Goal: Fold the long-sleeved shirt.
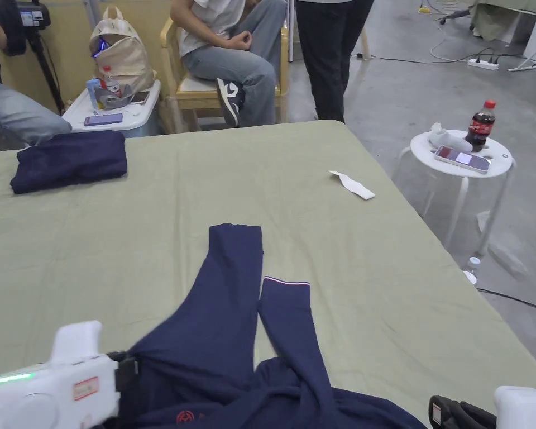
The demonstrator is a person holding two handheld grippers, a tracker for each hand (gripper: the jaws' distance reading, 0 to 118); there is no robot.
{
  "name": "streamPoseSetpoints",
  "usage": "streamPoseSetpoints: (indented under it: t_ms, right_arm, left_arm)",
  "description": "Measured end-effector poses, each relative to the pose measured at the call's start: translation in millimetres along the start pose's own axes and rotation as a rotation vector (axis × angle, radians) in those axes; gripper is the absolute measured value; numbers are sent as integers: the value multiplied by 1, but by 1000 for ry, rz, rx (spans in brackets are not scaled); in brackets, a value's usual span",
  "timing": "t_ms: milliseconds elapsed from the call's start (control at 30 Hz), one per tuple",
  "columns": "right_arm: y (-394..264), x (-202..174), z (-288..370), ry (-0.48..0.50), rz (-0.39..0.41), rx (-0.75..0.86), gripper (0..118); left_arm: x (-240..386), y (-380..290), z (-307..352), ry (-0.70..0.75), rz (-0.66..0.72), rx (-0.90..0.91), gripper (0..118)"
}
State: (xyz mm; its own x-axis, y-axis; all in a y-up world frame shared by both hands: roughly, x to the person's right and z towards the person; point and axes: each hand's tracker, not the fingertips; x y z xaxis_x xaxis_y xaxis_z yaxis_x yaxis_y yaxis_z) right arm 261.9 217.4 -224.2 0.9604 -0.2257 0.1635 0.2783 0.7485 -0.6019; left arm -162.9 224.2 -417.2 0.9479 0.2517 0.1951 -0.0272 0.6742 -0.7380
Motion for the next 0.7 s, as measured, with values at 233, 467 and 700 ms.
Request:
streamPoseSetpoints:
  t_ms: [233,467,700]
  right_arm:
    - [0,13,-9,-42,7,-32,23]
    - [-19,36,-64,49,-123,-215,63]
    - [-24,42,-129,85,-122,-450,62]
  left_arm:
    - [18,24,140,35,-107,288,0]
    - [-15,17,124,115,-67,196,0]
    - [-32,3,107,89,-18,133,0]
